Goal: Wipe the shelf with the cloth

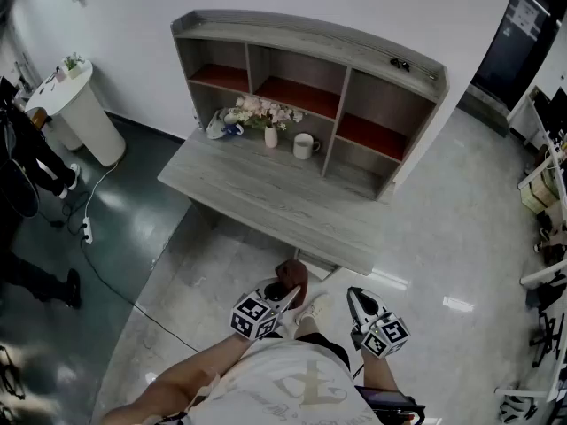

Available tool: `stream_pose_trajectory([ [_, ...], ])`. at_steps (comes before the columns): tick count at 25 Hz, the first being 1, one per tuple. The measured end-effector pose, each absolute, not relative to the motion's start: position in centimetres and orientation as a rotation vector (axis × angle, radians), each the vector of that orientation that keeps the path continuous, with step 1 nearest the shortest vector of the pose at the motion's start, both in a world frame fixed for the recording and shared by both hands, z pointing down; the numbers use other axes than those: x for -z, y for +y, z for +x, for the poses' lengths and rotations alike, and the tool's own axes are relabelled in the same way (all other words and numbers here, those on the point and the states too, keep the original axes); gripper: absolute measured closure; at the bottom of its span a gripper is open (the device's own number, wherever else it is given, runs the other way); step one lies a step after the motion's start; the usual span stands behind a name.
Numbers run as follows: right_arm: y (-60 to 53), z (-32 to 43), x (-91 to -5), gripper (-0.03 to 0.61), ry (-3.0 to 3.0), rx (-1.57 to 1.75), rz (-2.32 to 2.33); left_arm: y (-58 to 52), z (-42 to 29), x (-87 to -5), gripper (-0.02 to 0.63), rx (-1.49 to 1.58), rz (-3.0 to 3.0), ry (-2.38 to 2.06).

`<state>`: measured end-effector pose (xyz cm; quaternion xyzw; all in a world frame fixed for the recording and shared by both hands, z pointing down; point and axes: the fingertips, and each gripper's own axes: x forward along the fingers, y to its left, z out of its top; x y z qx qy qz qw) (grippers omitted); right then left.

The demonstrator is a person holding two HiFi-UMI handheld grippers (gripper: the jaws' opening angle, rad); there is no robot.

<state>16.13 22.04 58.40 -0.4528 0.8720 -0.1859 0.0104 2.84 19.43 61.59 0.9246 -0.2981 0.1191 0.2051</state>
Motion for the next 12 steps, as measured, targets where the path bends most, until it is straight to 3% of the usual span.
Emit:
stream_pose_trajectory([
  [12, 23.6, 14.9, -57.0, 0.574, 2.738, 0.548, -1.424, 21.2, 2.0, -60.6, 0.528, -0.312, 2.592, -0.831],
])
